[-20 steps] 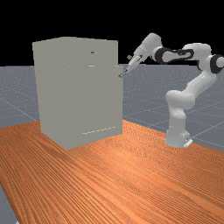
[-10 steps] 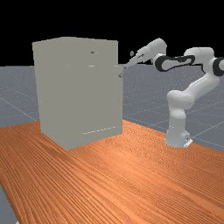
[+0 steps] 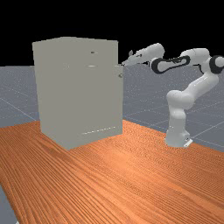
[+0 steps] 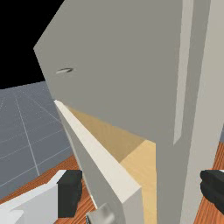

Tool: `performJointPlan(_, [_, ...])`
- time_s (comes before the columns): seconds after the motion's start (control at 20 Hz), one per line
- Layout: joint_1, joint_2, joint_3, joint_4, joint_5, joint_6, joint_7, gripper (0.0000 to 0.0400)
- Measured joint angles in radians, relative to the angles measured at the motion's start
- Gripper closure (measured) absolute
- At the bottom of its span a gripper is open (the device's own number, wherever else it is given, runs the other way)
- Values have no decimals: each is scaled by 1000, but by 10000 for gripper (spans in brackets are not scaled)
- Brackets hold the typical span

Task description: Open the cabinet door

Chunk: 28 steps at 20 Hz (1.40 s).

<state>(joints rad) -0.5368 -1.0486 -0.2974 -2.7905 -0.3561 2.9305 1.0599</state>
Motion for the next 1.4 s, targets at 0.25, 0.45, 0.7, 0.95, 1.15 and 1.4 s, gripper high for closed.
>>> performJointPlan(0.25, [59, -31, -5, -94, -13, 72, -26, 0])
performJointPlan(0.45, [80, -73, -5, -141, -23, 105, -38, 0])
performJointPlan(0.7, [97, -93, 14, -174, -27, 110, -35, 0])
performJointPlan(0.95, [127, -110, 66, -184, -19, 106, -5, 0])
performJointPlan(1.15, [109, -147, 102, -206, -25, 84, 8, 0])
performJointPlan(1.4, [98, -158, 78, -198, -21, 81, 3, 0])
